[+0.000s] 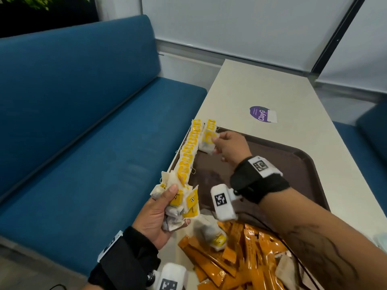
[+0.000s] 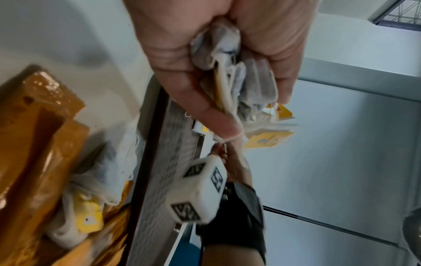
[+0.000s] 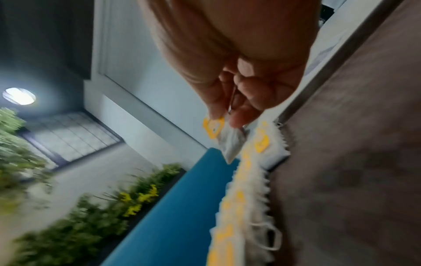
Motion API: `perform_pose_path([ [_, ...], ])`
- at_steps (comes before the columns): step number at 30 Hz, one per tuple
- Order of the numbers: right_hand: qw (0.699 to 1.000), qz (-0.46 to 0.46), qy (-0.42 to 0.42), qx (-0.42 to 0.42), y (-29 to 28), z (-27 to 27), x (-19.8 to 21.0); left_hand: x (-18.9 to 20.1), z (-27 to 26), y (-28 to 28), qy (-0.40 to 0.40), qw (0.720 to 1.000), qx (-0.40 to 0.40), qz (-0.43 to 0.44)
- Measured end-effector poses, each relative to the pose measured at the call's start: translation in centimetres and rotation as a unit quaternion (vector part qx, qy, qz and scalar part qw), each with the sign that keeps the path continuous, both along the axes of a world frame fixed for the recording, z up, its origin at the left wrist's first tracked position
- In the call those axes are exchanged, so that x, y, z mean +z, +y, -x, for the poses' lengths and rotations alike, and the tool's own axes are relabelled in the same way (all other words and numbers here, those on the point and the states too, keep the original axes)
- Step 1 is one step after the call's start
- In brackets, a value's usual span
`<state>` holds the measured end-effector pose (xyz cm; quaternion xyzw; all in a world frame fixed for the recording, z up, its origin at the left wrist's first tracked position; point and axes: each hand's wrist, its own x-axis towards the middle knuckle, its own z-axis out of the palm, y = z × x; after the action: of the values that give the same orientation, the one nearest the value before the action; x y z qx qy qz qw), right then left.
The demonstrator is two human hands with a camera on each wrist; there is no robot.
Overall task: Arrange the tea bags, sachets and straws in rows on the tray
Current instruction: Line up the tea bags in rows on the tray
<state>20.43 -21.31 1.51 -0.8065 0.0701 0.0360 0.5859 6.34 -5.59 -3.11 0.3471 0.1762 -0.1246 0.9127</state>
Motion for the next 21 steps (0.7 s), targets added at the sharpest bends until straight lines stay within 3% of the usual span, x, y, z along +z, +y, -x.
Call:
perform_pose_path([
  [6, 0.982, 0.106, 0.158, 0.006, 0.7, -5.2, -4.3, -0.8, 0.0, 0.2, -0.005, 0.999, -0.038, -0.032],
  [9, 0.937, 0.316, 0.132, 0.073, 1.5, -5.3, -2.6, -1.3, -0.1, 0.3, -0.021, 0.998, -0.044, -0.035],
  [10, 0.927, 0.343, 0.132, 0.069, 1.9, -5.3, -2.3, -1.4, -0.1, 0.3, -0.021, 0.998, -0.044, -0.033],
  [17, 0.917, 0.362, 0.141, 0.088, 1.7, -6.8, -2.5, -1.4, 0.0, -0.2, 0.001, 0.998, -0.045, -0.043],
  [19, 0.935, 0.319, 0.131, 0.088, 1.2, -6.6, -2.6, -1.2, 0.0, -0.3, -0.002, 0.998, -0.04, -0.04],
  [21, 0.974, 0.192, 0.106, 0.061, 0.8, -5.9, -2.3, -1.0, -0.1, -0.4, -0.011, 0.999, -0.037, -0.035],
])
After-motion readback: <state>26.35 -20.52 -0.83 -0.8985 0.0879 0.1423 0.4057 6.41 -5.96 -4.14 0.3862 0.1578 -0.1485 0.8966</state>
